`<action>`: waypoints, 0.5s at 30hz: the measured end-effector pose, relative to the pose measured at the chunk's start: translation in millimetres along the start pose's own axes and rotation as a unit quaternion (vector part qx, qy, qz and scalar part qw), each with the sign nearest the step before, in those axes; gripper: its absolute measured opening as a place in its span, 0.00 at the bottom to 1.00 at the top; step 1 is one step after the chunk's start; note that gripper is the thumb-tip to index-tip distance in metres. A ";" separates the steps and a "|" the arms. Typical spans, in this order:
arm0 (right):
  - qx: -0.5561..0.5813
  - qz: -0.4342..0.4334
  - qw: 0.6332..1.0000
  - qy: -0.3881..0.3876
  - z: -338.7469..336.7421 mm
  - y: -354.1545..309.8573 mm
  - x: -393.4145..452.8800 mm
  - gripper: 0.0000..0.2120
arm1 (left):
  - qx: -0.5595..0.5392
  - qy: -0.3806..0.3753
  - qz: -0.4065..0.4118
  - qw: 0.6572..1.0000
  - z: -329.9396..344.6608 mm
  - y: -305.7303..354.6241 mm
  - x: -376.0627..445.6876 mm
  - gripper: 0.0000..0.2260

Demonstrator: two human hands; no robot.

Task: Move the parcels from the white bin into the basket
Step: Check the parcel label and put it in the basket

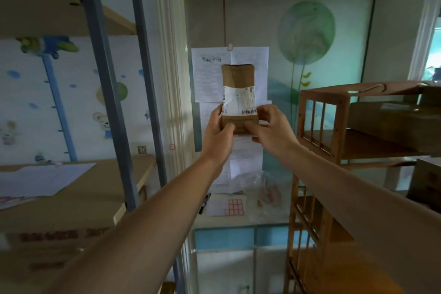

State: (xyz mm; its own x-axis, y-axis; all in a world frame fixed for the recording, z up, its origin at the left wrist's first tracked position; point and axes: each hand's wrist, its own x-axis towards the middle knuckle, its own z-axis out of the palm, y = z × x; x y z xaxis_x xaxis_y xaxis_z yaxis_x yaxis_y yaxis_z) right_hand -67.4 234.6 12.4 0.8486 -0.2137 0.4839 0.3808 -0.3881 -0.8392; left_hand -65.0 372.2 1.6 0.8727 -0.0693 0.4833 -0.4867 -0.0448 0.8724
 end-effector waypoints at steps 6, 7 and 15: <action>0.023 -0.010 1.000 -0.018 12.4 14.9 -14.7 0.22 | 0.012 0.003 0.027 1.000 -16.3 -11.7 -11.4 0.23; 0.022 -0.010 0.999 -0.025 14.2 16.7 -16.3 0.23 | 0.016 0.008 0.025 1.000 -18.1 -15.2 -11.7 0.22; 0.015 0.011 0.997 -0.077 11.6 33.5 -10.1 0.28 | 0.015 0.046 -0.025 0.999 -15.3 -28.1 -13.3 0.12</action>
State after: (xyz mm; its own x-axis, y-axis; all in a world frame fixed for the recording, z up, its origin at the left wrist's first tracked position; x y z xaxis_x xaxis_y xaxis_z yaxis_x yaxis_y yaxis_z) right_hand -58.9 234.2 -23.5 0.9022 -0.0808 0.4237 0.3707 -0.3571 -0.8574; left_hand -62.4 389.7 -28.2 0.8951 0.0261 0.4452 -0.4423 -0.0750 0.8937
